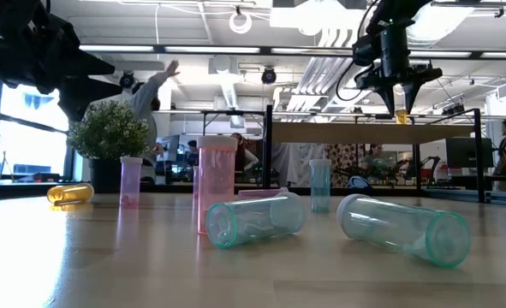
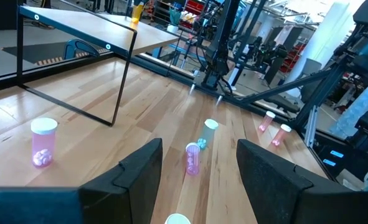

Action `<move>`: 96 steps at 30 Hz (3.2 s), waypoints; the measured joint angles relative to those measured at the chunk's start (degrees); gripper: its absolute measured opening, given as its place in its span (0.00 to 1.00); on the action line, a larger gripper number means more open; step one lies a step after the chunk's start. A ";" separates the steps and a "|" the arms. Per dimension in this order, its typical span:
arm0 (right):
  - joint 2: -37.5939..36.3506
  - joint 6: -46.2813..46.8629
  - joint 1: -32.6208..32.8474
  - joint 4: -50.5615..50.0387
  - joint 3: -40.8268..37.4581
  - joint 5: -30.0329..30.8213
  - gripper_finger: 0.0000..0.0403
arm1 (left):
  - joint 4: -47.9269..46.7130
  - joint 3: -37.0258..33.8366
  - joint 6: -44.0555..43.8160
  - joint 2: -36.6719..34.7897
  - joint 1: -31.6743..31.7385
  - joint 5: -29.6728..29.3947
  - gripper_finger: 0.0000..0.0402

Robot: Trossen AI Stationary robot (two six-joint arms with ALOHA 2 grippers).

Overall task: Pick and place medicine bottles onto shelf by color
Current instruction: Put the right orange pill bottle on the shelf, then put the top pink pill bottle on the shelf

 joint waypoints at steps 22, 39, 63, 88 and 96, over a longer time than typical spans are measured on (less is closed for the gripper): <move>-2.96 -1.94 0.26 0.55 5.26 0.00 0.42 | 0.03 0.00 -5.40 0.00 0.04 -3.87 0.49; -2.97 -0.66 21.98 -3.47 26.49 -2.77 0.42 | 9.00 3.61 -7.77 0.82 0.04 -5.22 0.49; -2.91 3.88 40.64 -3.48 26.32 2.17 0.42 | -21.36 38.88 22.17 38.81 9.35 -2.76 0.49; -6.19 -10.53 34.38 -2.40 26.34 2.69 0.42 | -21.51 53.45 35.06 75.56 29.62 17.31 0.49; -6.19 -12.49 34.38 -2.38 26.34 2.67 0.42 | -22.20 56.48 35.06 83.67 30.97 17.43 0.49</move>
